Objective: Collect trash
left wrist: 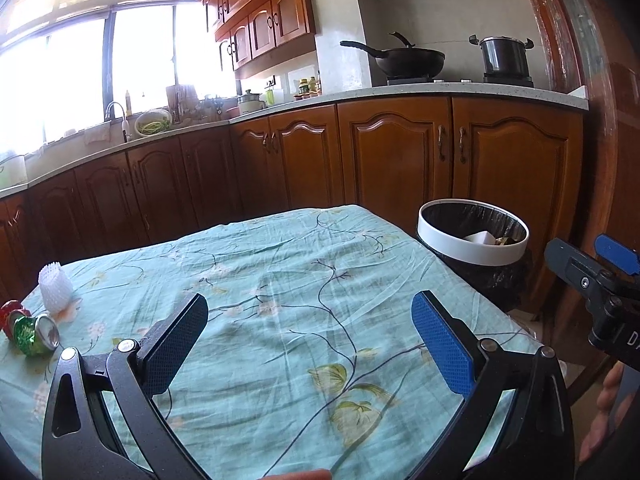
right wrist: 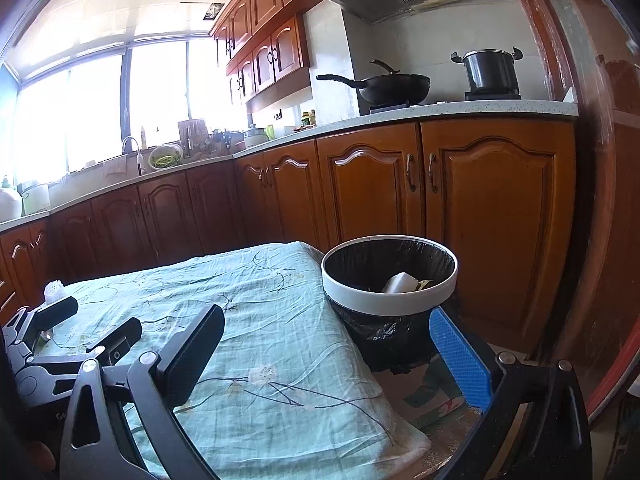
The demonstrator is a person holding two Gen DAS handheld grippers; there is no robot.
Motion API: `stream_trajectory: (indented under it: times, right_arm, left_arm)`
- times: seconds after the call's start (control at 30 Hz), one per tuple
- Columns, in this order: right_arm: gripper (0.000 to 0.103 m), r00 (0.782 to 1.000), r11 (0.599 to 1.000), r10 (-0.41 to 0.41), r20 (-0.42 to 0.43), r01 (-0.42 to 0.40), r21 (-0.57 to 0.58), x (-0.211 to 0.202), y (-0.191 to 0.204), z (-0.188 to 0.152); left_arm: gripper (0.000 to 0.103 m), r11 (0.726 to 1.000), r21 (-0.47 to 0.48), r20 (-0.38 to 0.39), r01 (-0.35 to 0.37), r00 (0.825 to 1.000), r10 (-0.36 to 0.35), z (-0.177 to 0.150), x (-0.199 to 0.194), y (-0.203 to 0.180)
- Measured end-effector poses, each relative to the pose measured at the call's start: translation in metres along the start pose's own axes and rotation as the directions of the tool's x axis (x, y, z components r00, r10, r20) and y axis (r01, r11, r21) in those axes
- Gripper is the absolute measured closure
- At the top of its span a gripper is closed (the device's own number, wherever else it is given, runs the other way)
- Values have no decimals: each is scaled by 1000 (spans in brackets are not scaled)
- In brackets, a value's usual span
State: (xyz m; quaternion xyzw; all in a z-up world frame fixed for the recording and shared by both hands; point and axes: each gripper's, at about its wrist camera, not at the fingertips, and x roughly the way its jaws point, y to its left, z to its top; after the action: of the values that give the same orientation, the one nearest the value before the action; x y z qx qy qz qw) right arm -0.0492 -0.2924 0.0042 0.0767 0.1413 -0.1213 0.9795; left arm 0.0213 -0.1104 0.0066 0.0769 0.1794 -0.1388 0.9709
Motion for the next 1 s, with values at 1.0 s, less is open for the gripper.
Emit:
stream_trajectory:
  times: [1.0]
  right_arm:
    - [0, 1000, 1000, 23, 0, -23, -11, -1, 6, 1]
  left_arm:
    - [0, 1000, -8, 7, 8, 1000, -8, 2, -3, 3]
